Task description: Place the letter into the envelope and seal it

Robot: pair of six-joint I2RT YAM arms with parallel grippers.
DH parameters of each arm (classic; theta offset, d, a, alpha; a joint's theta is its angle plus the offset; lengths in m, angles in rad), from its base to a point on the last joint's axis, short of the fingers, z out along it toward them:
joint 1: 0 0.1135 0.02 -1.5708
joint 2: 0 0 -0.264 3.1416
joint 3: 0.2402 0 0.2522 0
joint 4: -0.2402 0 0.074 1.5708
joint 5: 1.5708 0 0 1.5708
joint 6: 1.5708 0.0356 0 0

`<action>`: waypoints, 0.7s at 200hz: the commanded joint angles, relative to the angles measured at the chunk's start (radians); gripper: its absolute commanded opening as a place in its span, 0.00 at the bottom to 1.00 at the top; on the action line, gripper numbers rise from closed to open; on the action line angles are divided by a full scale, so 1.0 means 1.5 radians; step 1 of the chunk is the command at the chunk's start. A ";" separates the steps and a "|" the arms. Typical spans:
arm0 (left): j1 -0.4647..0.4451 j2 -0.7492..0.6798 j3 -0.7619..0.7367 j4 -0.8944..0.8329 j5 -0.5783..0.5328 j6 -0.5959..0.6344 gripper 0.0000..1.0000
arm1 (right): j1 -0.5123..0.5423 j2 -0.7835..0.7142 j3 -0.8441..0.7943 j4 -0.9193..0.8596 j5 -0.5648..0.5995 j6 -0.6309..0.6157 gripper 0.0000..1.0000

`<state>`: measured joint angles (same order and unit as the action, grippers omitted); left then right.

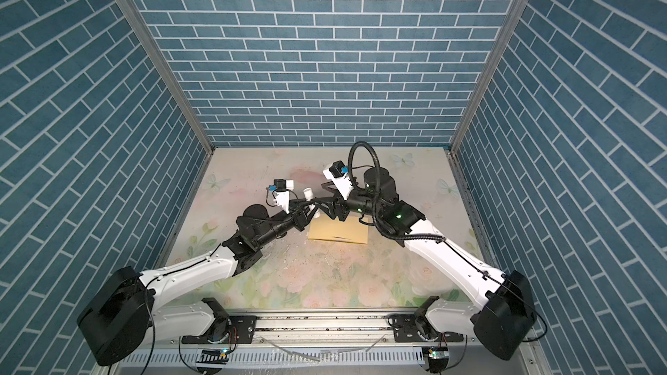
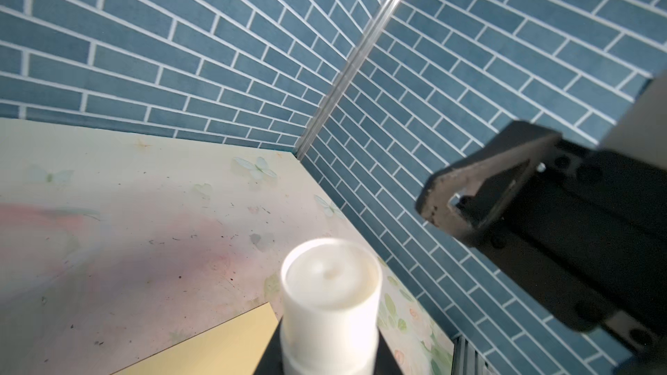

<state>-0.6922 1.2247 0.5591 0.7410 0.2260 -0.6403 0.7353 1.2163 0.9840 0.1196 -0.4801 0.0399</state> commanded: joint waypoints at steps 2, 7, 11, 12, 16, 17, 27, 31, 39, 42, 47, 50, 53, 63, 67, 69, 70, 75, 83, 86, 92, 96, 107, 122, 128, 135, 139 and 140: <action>0.003 -0.034 0.008 -0.003 -0.068 -0.065 0.00 | 0.006 -0.020 -0.080 0.138 0.062 -0.054 0.66; 0.003 -0.039 0.008 -0.005 -0.076 -0.077 0.00 | 0.008 -0.024 -0.098 0.164 0.070 -0.061 0.67; 0.003 -0.042 0.008 -0.006 -0.083 -0.086 0.00 | 0.011 -0.026 -0.113 0.188 0.077 -0.068 0.67; 0.003 -0.043 0.008 -0.006 -0.084 -0.088 0.00 | 0.012 -0.026 -0.116 0.193 0.079 -0.070 0.67; 0.003 -0.046 0.008 -0.006 -0.088 -0.096 0.00 | 0.015 -0.028 -0.131 0.217 0.087 -0.078 0.68; 0.003 -0.047 0.008 -0.006 -0.089 -0.098 0.00 | 0.016 -0.029 -0.134 0.224 0.088 -0.080 0.67; 0.003 -0.055 0.005 -0.007 -0.104 -0.118 0.00 | 0.026 -0.029 -0.173 0.290 0.110 -0.103 0.67; 0.003 -0.058 0.005 -0.009 -0.109 -0.126 0.00 | 0.031 -0.028 -0.187 0.318 0.121 -0.114 0.67; 0.003 -0.064 0.005 -0.014 -0.119 -0.141 0.00 | 0.042 -0.026 -0.216 0.372 0.141 -0.135 0.67; 0.003 -0.065 0.005 -0.017 -0.124 -0.146 0.00 | 0.046 -0.025 -0.226 0.389 0.146 -0.142 0.66; 0.003 -0.068 0.005 -0.019 -0.129 -0.154 0.00 | 0.052 -0.021 -0.240 0.424 0.156 -0.151 0.66; 0.003 -0.068 0.005 -0.019 -0.131 -0.157 0.00 | 0.056 -0.017 -0.248 0.442 0.161 -0.155 0.65; 0.003 -0.069 0.005 -0.019 -0.134 -0.162 0.00 | 0.059 -0.014 -0.254 0.458 0.166 -0.158 0.65; 0.003 -0.072 0.004 -0.016 -0.142 -0.176 0.00 | 0.067 -0.002 -0.269 0.498 0.177 -0.166 0.64; 0.003 -0.072 0.002 -0.013 -0.144 -0.181 0.00 | 0.071 0.004 -0.272 0.510 0.179 -0.168 0.63; 0.003 -0.071 0.001 -0.013 -0.145 -0.184 0.00 | 0.072 0.007 -0.274 0.516 0.181 -0.171 0.63; 0.003 -0.072 0.001 -0.012 -0.145 -0.185 0.00 | 0.073 0.008 -0.274 0.518 0.182 -0.171 0.63; 0.003 -0.072 0.000 -0.010 -0.147 -0.190 0.00 | 0.079 0.015 -0.277 0.530 0.188 -0.175 0.63; 0.003 -0.073 0.001 -0.009 -0.148 -0.198 0.00 | 0.086 0.028 -0.282 0.557 0.200 -0.181 0.63; 0.003 -0.072 0.001 -0.009 -0.148 -0.200 0.00 | 0.090 0.033 -0.284 0.569 0.203 -0.183 0.63; 0.003 -0.072 0.000 -0.008 -0.148 -0.206 0.00 | 0.096 0.044 -0.288 0.593 0.211 -0.185 0.61; 0.003 -0.072 0.000 -0.007 -0.148 -0.210 0.00 | 0.099 0.050 -0.288 0.607 0.216 -0.187 0.60; 0.003 -0.072 -0.001 -0.004 -0.148 -0.220 0.00 | 0.109 0.070 -0.287 0.637 0.228 -0.192 0.58; 0.003 -0.073 -0.003 0.002 -0.148 -0.227 0.00 | 0.121 0.092 -0.281 0.667 0.243 -0.202 0.54; 0.003 -0.073 -0.004 0.003 -0.149 -0.229 0.00 | 0.125 0.100 -0.278 0.677 0.246 -0.205 0.53; 0.003 -0.075 -0.004 0.004 -0.150 -0.231 0.00 | 0.130 0.109 -0.274 0.684 0.251 -0.209 0.51; 0.003 -0.075 -0.004 0.005 -0.151 -0.232 0.00 | 0.133 0.114 -0.270 0.688 0.255 -0.211 0.50; 0.003 -0.075 -0.004 0.005 -0.151 -0.232 0.00 | 0.134 0.115 -0.270 0.689 0.257 -0.212 0.50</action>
<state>-0.6922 1.1275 0.5587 0.7158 0.0151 -0.9585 0.9108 1.3514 0.5678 0.9977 -0.1555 -0.2054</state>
